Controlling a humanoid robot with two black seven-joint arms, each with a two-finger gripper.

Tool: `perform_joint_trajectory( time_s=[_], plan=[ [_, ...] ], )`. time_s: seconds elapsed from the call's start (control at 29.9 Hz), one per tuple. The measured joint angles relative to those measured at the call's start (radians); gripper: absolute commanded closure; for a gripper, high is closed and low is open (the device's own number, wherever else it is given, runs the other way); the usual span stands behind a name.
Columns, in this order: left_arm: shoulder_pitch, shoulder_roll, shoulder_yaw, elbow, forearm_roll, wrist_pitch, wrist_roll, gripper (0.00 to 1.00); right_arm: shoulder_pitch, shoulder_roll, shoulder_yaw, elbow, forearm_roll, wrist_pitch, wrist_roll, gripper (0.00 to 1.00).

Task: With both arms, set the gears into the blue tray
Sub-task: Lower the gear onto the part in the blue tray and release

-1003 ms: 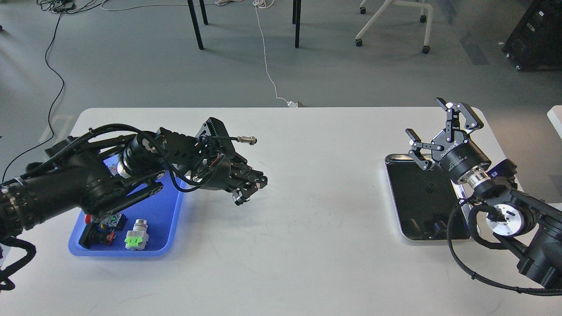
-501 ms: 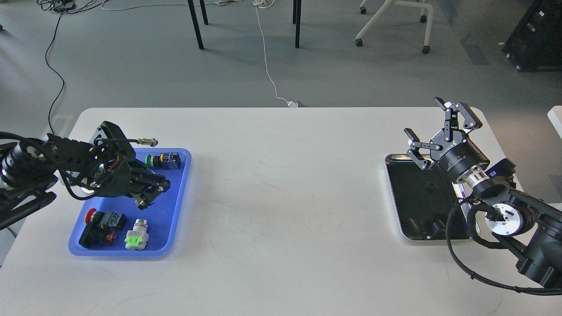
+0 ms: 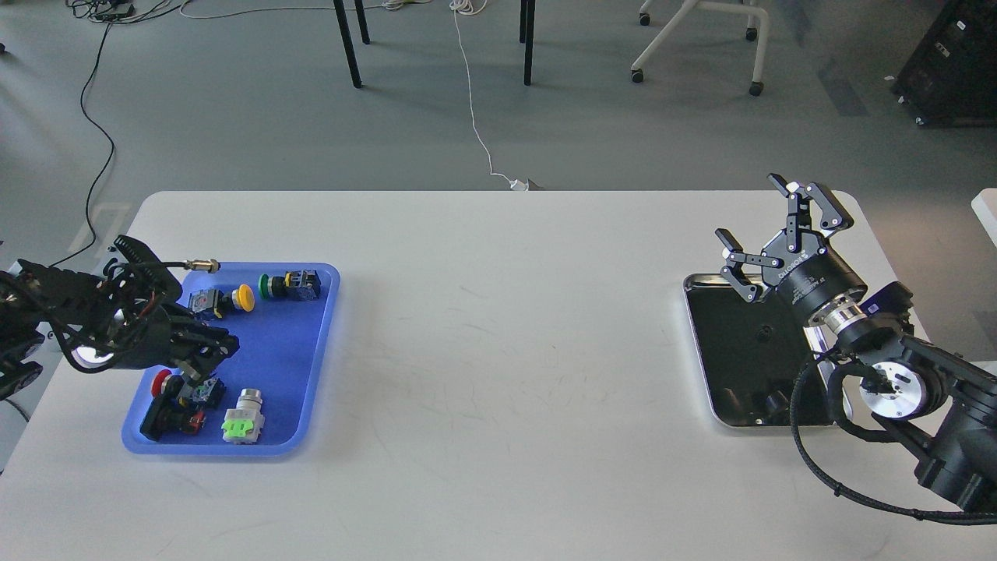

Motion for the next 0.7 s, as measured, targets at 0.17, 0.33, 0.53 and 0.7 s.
perform_joint_trajectory(
  time_s=[0.17, 0.33, 0.53, 0.7],
  plan=[
    [0.004, -0.003, 0.0, 0.013, 0.0, 0.0, 0.0, 0.67, 0.0, -0.001, 0.0, 0.001, -0.001, 0.0, 0.0, 0.03],
    [0.006, -0.017, -0.002, 0.035, 0.0, 0.003, 0.0, 0.33, -0.001, -0.002, 0.0, 0.001, -0.001, 0.0, 0.0, 0.03],
    [0.006, -0.019, -0.007, 0.035, 0.0, 0.006, 0.0, 0.22, -0.001, -0.003, 0.001, 0.001, -0.002, 0.0, 0.0, 0.03],
    [-0.009, -0.009, -0.06, 0.015, 0.0, 0.006, 0.0, 0.12, 0.0, -0.009, 0.002, 0.003, -0.002, 0.0, 0.0, 0.03]
  ],
)
